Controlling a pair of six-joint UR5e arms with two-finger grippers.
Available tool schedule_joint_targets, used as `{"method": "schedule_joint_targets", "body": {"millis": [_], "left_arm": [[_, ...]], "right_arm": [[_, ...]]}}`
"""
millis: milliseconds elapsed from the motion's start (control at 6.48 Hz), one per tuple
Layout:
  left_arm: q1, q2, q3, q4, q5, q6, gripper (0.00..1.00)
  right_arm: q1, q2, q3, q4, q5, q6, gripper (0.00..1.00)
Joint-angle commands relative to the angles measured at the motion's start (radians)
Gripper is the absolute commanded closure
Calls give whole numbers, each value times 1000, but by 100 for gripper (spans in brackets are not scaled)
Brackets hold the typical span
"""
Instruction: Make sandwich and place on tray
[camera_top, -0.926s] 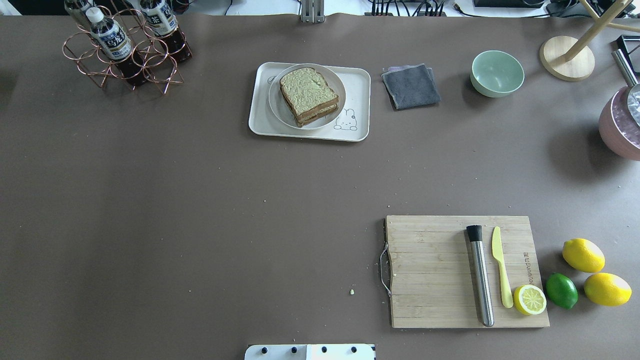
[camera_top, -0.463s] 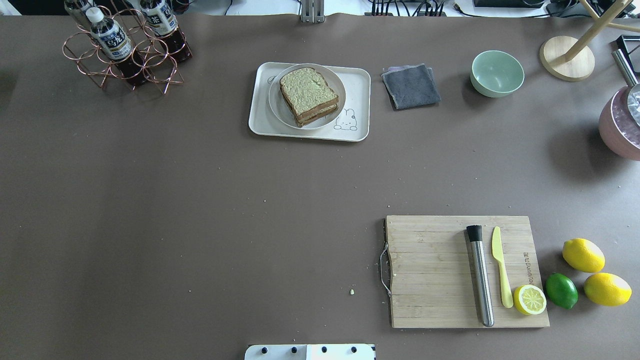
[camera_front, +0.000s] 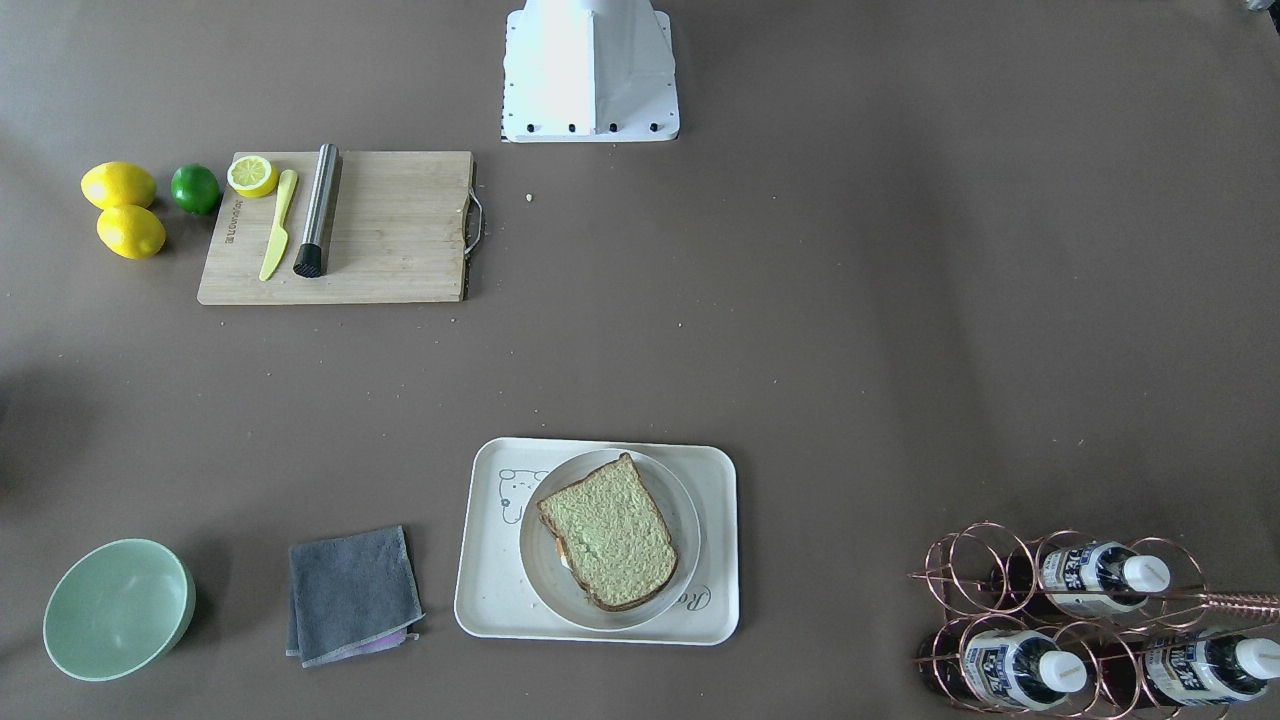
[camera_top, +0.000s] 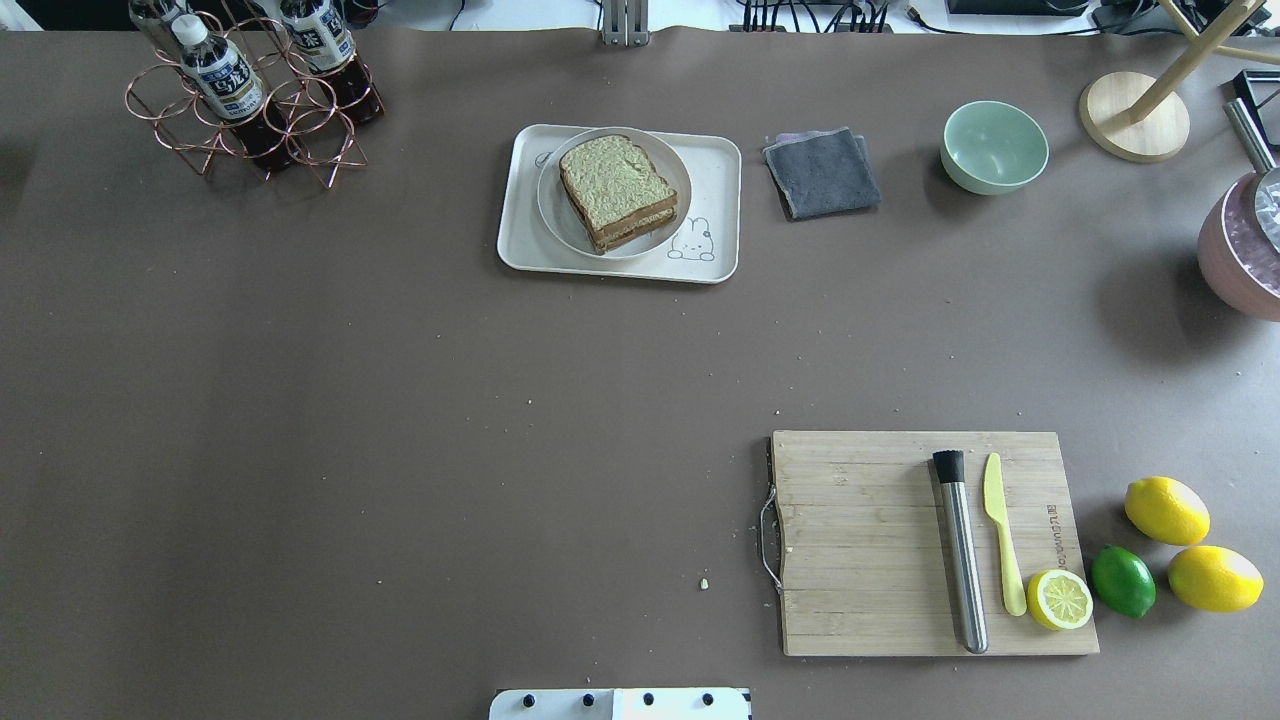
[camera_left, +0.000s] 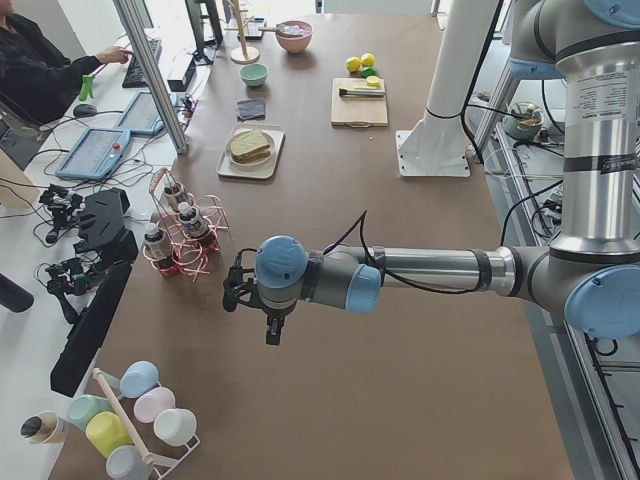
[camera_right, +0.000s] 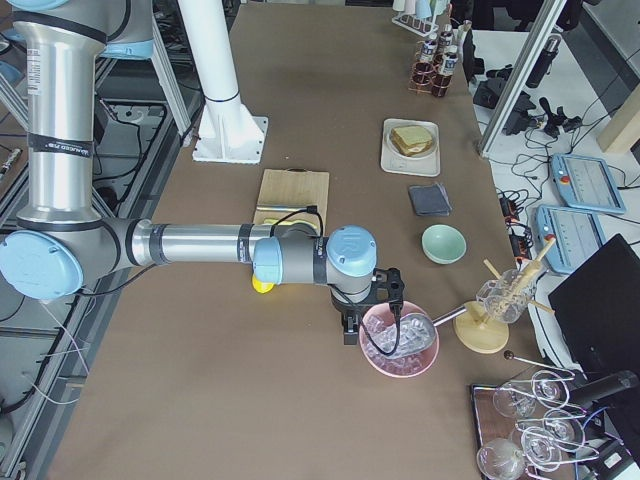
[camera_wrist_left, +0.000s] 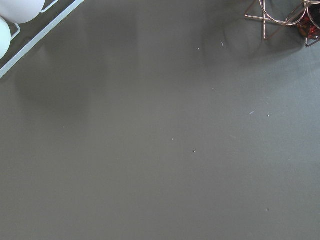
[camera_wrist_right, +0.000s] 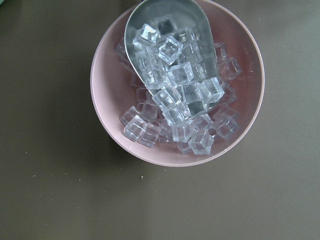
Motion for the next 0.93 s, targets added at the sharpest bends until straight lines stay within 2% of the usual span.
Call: {"method": "schedule_joint_targets", "body": {"millis": [0,771], "left_arm": [[0,-3,1,0,-1,2,3],[0,-17,7,2,0,0,3]], "right_arm": [[0,1,-1,0,1,0,0],[0,7,-2,0,0,-2,0]]}}
